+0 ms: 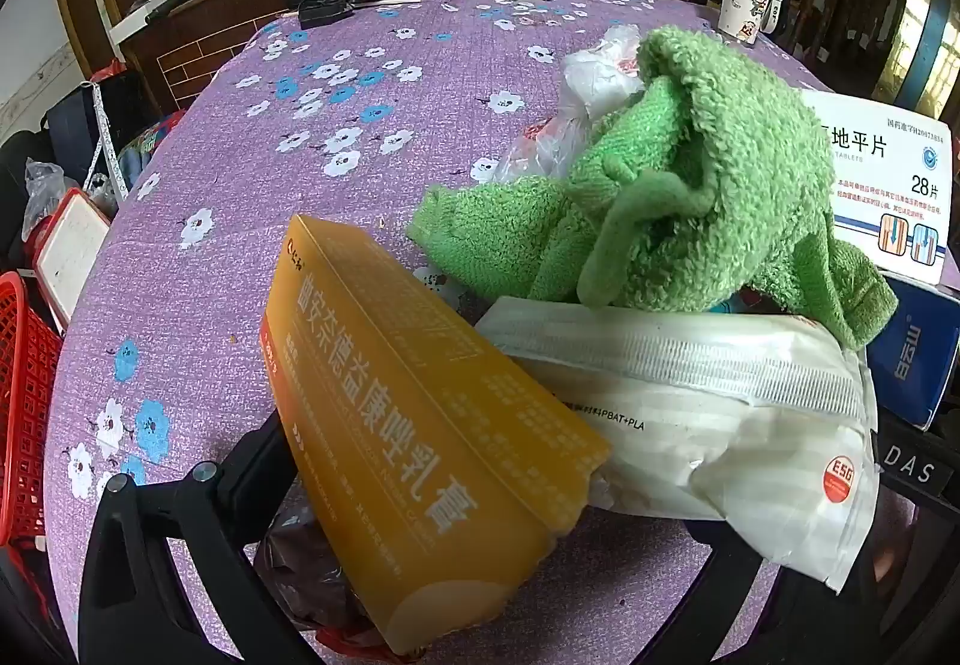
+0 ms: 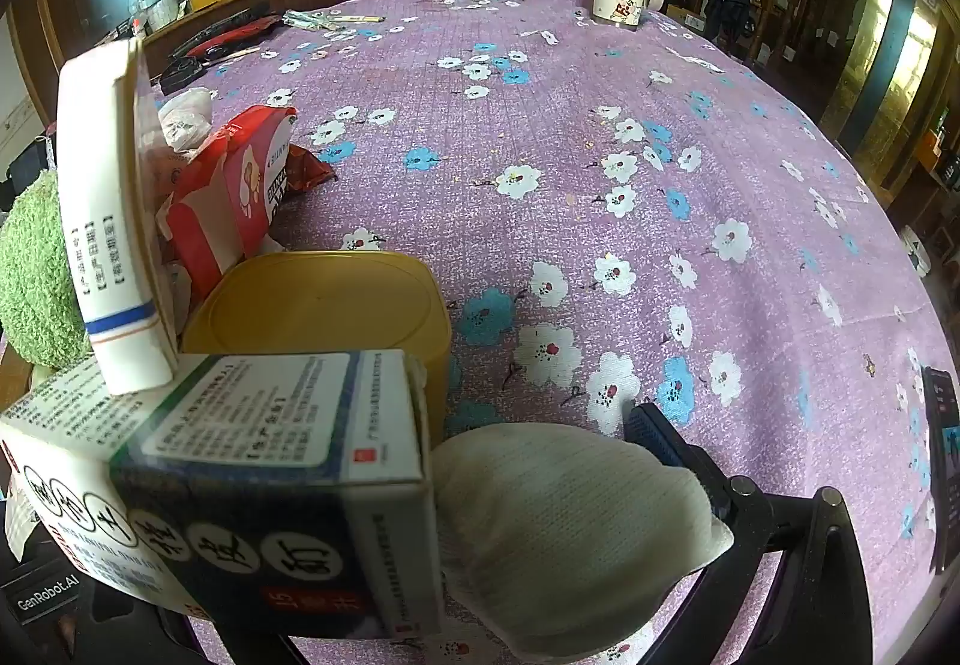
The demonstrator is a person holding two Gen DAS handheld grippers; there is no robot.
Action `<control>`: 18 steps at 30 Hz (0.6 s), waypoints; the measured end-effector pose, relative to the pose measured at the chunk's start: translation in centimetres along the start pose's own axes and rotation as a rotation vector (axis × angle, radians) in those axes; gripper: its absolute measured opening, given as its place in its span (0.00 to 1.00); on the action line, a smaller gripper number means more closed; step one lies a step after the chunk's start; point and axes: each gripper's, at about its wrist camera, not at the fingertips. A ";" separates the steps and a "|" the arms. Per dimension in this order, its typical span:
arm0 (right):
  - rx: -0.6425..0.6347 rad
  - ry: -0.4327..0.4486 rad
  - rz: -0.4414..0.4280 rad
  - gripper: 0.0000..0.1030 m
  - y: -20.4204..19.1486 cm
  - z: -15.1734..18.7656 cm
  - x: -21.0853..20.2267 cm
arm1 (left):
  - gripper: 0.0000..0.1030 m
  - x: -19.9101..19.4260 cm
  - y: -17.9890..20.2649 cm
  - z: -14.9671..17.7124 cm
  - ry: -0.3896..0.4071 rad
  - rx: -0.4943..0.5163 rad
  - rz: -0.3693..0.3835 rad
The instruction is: Collect trash
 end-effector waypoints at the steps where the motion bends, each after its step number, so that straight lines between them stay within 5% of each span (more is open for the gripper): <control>1: -0.011 0.004 0.002 1.00 0.0 0.0 0.0 | 1.00 0.0 0.0 0.0 -0.009 0.007 -0.010; 6: -0.068 -0.052 -0.048 1.00 0.7 0.5 -1.5 | 1.00 -1.7 0.0 0.9 -0.058 0.065 0.028; 18: -0.153 0.110 -0.080 1.00 3.0 5.4 -11.9 | 1.00 -12.6 -2.6 5.0 0.144 0.112 0.152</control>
Point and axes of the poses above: each gripper's, at about its wrist camera, not at the fingertips, and x roughly the way its jaws point, y to its right, z to its underside, and after that the axes turned 2 degrees about z, right-handed
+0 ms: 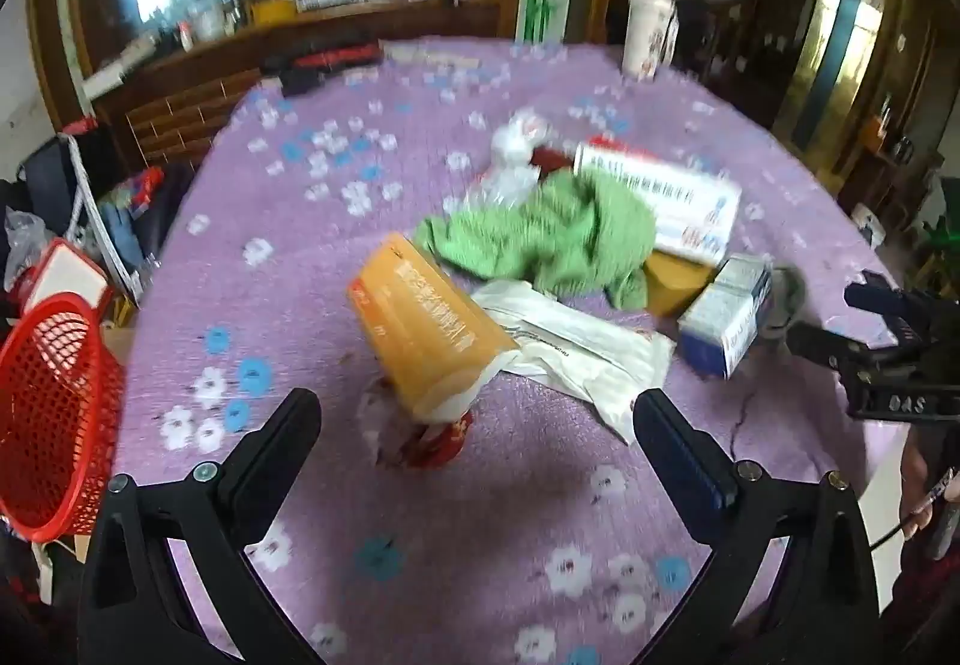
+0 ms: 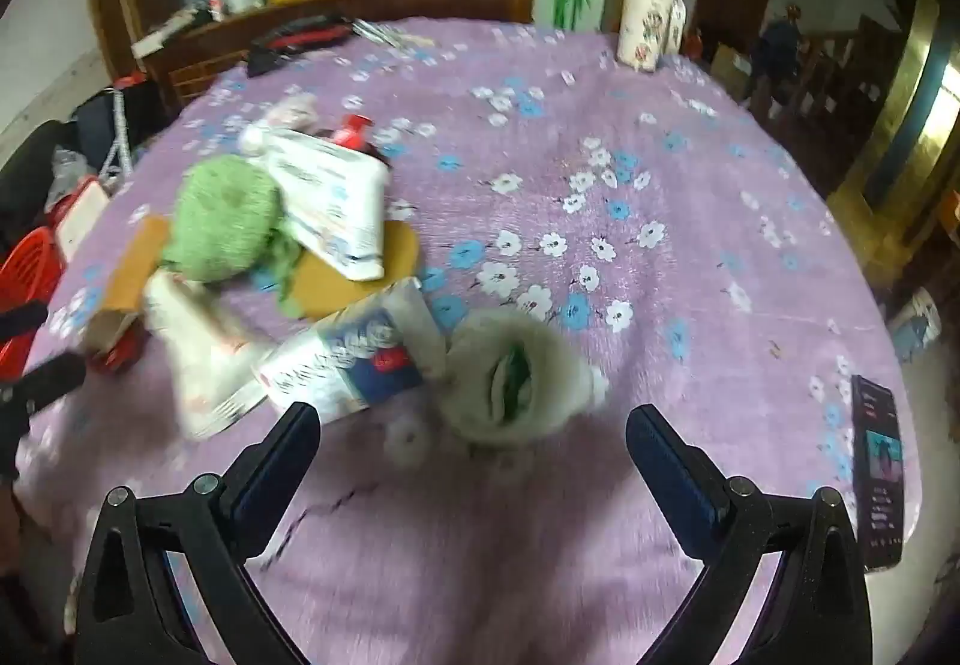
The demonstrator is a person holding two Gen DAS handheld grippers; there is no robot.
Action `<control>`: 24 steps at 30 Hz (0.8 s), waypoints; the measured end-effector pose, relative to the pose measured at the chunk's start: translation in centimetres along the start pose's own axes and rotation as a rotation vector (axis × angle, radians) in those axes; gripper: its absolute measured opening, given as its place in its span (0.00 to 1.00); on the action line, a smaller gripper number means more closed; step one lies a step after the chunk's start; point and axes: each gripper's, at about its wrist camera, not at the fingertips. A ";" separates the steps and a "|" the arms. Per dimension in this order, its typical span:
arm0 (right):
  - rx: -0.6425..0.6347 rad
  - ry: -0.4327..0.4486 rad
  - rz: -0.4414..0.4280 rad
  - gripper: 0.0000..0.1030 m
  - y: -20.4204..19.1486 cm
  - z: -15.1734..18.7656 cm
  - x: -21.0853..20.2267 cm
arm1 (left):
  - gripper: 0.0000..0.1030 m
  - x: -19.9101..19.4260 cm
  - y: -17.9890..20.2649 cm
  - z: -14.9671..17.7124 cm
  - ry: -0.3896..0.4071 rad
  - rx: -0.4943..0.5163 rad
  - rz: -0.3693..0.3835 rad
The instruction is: Collect trash
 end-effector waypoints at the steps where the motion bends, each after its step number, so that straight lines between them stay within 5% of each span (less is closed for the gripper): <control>1: 0.001 0.053 0.005 1.00 -0.1 0.3 -1.4 | 1.00 -0.9 -0.2 0.2 0.052 -0.006 -0.024; 5: 0.033 0.353 0.069 1.00 -1.9 1.6 -7.6 | 1.00 -3.8 0.8 1.6 0.236 -0.015 -0.136; 7: 0.061 0.430 0.077 1.00 -3.0 2.8 -9.0 | 1.00 -4.5 0.8 2.6 0.322 0.000 -0.199; 10: 0.056 0.377 0.001 1.00 -4.4 3.6 -8.3 | 1.00 -5.6 1.4 3.7 0.394 0.029 -0.247; 14: 0.075 0.380 0.063 1.00 -4.9 4.8 -7.2 | 1.00 -5.8 1.8 5.0 0.427 0.029 -0.239; 24: 0.163 0.458 0.119 1.00 -3.0 6.0 -7.5 | 1.00 -4.5 1.5 5.6 0.386 0.025 -0.243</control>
Point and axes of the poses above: each gripper's, at about its wrist camera, not at the fingertips, and x roughly the way its jaws point, y to its right, z to its underside, and after that the axes turned 2 degrees about z, right-handed
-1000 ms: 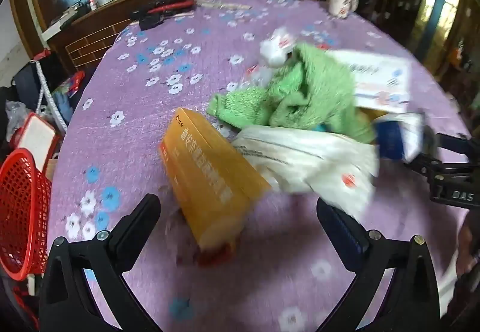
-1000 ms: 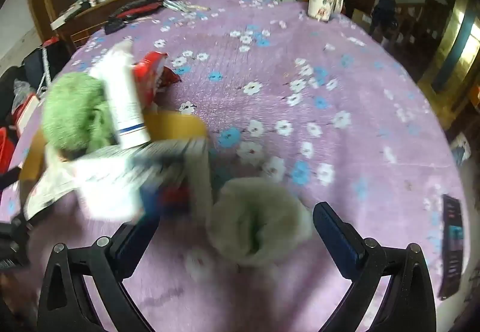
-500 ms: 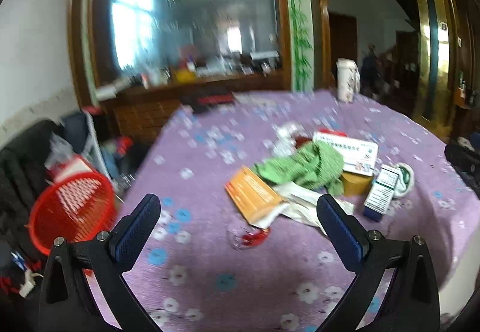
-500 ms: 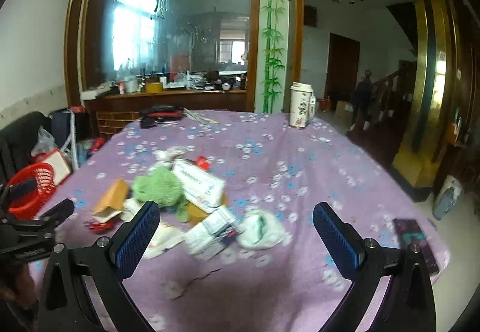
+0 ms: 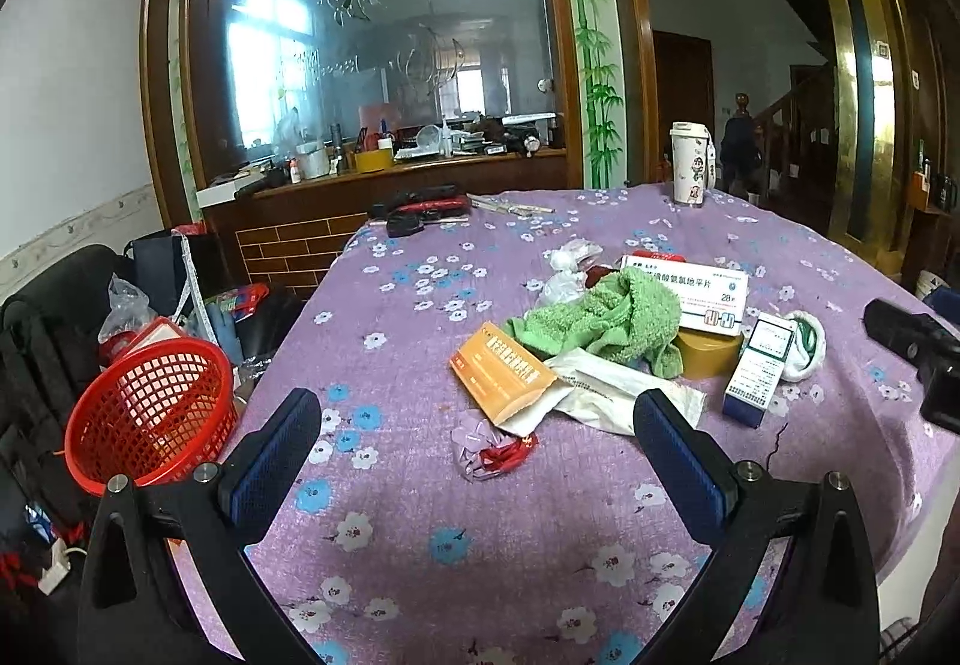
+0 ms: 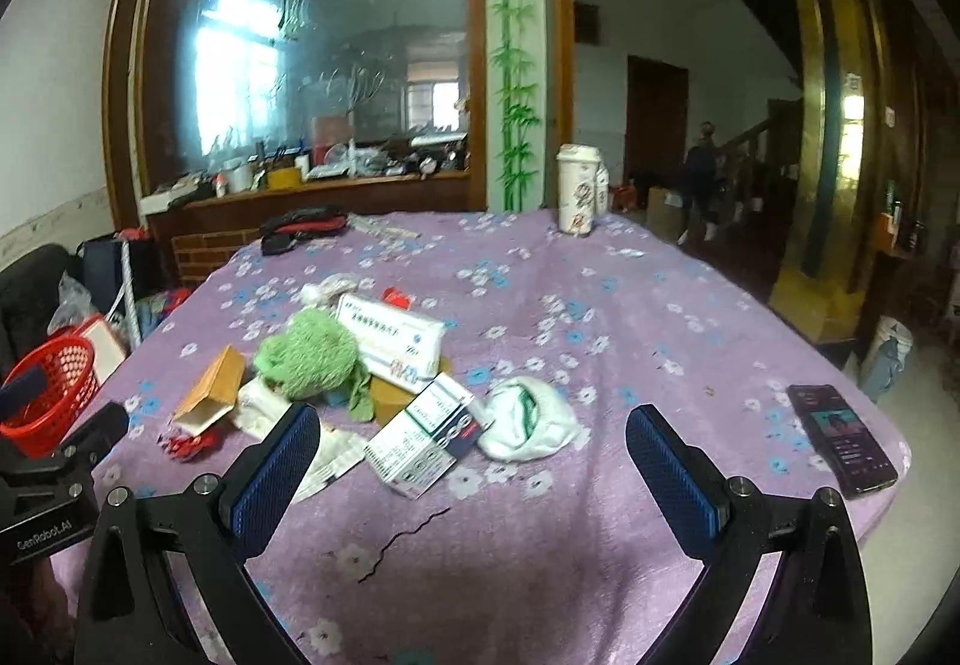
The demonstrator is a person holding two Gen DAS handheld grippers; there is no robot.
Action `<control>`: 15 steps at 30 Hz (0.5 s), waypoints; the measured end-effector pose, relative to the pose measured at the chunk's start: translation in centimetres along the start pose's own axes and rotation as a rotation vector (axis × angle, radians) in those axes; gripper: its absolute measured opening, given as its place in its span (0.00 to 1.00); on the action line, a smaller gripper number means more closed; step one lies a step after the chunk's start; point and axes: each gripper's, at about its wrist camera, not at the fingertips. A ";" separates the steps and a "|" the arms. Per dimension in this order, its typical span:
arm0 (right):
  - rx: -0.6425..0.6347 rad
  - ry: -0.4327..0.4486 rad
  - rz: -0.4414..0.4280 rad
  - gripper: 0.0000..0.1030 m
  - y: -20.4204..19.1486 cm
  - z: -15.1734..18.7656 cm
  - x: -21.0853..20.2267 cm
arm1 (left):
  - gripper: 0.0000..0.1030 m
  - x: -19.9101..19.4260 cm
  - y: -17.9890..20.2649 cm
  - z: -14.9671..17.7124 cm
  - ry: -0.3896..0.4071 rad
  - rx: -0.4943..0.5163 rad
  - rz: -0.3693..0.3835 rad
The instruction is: Collect trash
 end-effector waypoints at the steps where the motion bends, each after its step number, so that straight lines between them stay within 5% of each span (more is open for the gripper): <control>1: 0.003 -0.005 0.003 1.00 0.1 -0.1 0.1 | 1.00 0.0 0.1 0.1 -0.001 -0.003 -0.001; 15: -0.027 -0.078 0.006 1.00 -0.2 0.4 1.1 | 1.00 0.6 0.0 0.2 -0.029 -0.010 0.005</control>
Point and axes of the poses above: each gripper's, at about its wrist camera, not at the fingertips, and x roughly the way its jaws point, y to its right, z to its underside, and after that the axes turned 2 degrees about z, right-handed
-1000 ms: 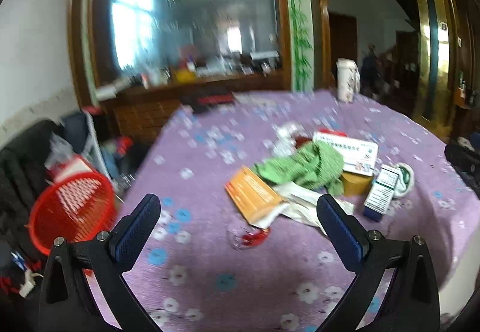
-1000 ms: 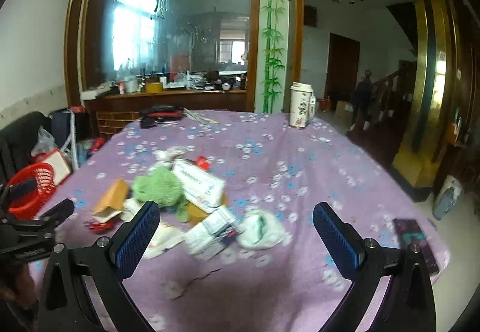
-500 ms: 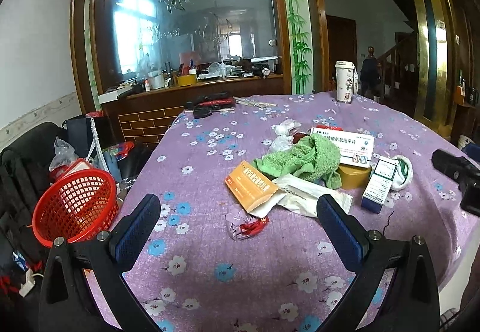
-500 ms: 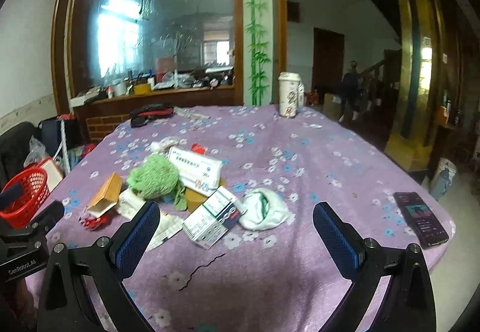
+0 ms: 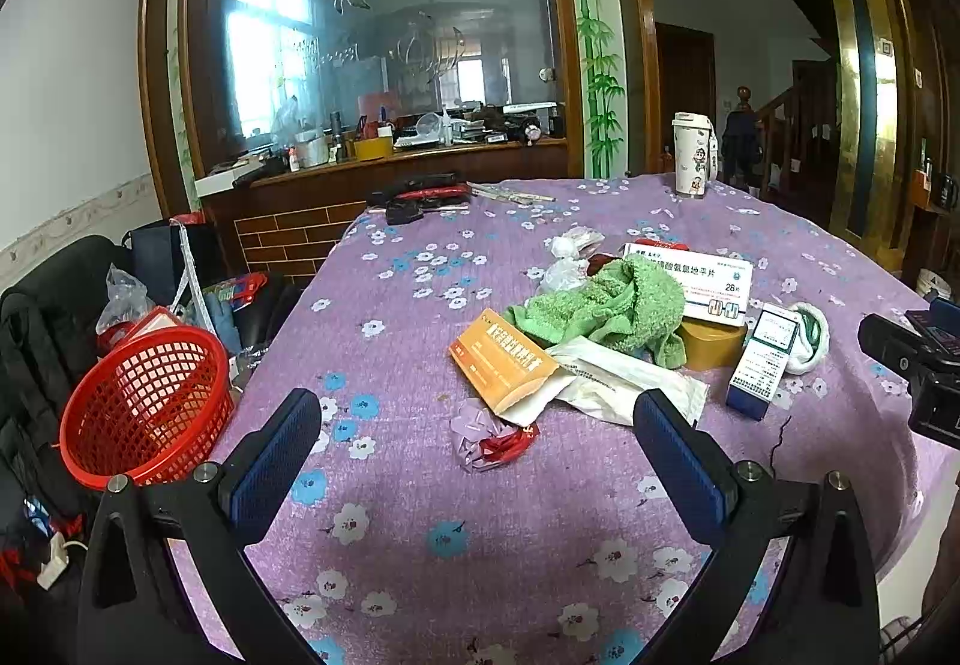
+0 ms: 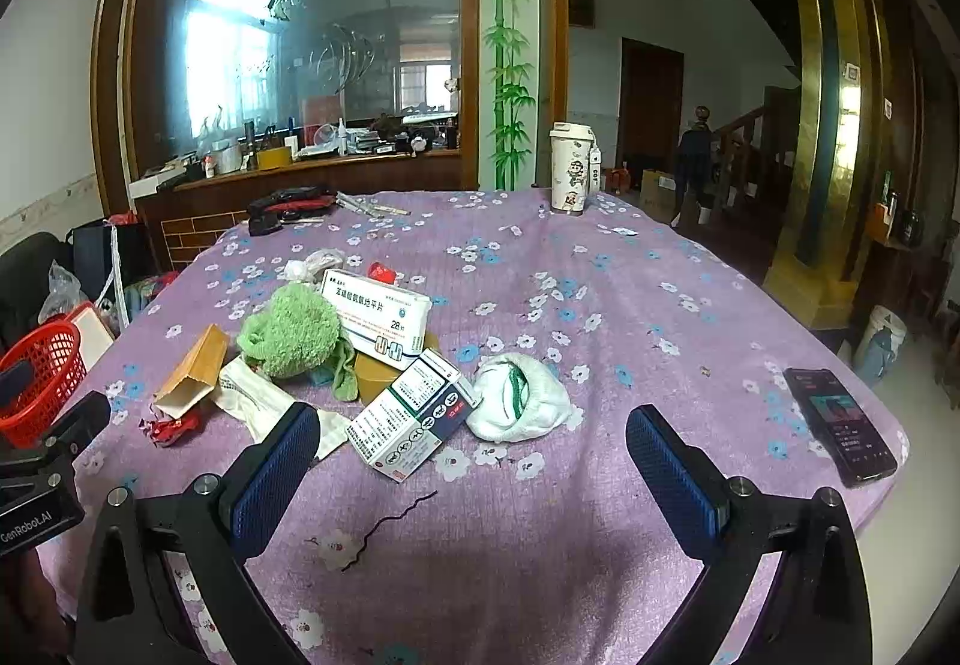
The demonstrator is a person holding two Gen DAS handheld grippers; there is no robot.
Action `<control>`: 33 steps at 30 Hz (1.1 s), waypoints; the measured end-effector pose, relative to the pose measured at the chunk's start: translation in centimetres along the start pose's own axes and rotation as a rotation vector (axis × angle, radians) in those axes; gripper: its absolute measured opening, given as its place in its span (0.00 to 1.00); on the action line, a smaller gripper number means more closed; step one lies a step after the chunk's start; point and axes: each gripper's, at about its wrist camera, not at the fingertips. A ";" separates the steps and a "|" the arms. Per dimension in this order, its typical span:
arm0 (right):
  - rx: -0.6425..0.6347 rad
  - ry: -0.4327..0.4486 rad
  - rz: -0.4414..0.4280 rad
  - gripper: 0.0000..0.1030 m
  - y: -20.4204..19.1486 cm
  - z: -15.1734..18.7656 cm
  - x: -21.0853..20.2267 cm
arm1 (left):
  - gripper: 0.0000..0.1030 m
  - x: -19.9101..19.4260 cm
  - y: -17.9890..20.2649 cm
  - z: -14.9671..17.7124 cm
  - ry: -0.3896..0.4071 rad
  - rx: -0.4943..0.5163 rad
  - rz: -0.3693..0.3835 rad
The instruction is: Collect trash
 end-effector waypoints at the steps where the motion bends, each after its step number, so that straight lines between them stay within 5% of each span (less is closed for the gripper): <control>1: -0.003 -0.003 0.000 1.00 -0.1 0.0 0.0 | 1.00 0.1 0.0 0.0 -0.002 -0.001 -0.001; 33: -0.034 -0.050 -0.008 1.00 -0.9 0.3 1.2 | 1.00 0.7 -0.4 0.4 -0.031 -0.007 0.001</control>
Point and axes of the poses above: each gripper's, at about its wrist camera, not at the fingertips, and x roughly the way its jaws point, y to its right, z to its underside, and after that the axes turned 2 degrees about z, right-handed
